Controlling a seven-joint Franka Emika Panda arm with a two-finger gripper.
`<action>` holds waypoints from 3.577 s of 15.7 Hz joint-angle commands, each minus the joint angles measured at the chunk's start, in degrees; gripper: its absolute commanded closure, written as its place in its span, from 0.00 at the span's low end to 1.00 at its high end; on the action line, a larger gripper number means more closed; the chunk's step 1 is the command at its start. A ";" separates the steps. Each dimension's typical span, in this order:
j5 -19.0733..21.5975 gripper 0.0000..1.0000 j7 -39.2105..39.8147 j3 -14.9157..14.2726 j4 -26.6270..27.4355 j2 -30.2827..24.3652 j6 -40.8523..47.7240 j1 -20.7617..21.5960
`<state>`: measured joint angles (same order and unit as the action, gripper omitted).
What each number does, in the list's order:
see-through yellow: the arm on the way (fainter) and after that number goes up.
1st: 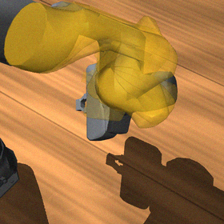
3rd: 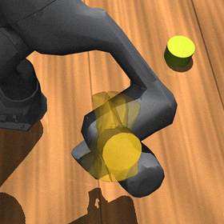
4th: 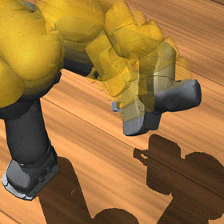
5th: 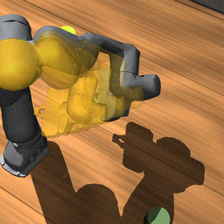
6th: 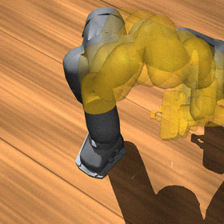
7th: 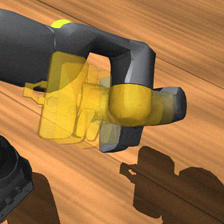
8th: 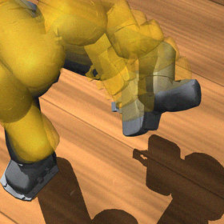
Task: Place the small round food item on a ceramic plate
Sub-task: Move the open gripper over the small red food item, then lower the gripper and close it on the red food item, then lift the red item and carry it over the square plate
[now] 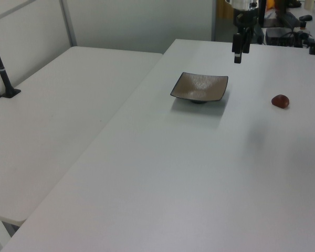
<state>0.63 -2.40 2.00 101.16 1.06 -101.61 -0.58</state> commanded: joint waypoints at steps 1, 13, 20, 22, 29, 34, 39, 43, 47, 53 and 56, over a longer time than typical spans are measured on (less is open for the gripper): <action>-0.54 0.00 1.34 -0.77 0.35 -1.49 0.11 0.06; -5.01 0.00 1.78 -1.92 10.44 -5.19 -6.31 -0.38; -7.93 0.00 1.78 -7.09 17.39 -5.11 -7.37 -0.56; -7.93 0.00 1.87 -8.85 20.98 -5.02 -10.42 -0.82; -7.93 0.00 8.18 -13.25 28.20 -4.23 -16.95 -2.05; -7.93 0.00 9.08 -13.52 31.20 -0.81 -21.43 -3.46; -7.93 0.71 8.99 -13.52 31.64 0.61 -23.19 -3.46; -7.93 1.00 9.08 -13.52 31.64 0.61 -23.72 -3.46; -7.84 1.00 8.99 -13.52 30.06 -0.01 -22.76 -3.46; -3.46 1.00 7.76 -12.99 16.91 2.88 -18.46 -2.76; -0.11 1.00 2.15 -11.41 2.32 11.04 -14.67 -2.93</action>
<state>-1.96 4.50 -10.73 117.36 3.60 -121.08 -3.68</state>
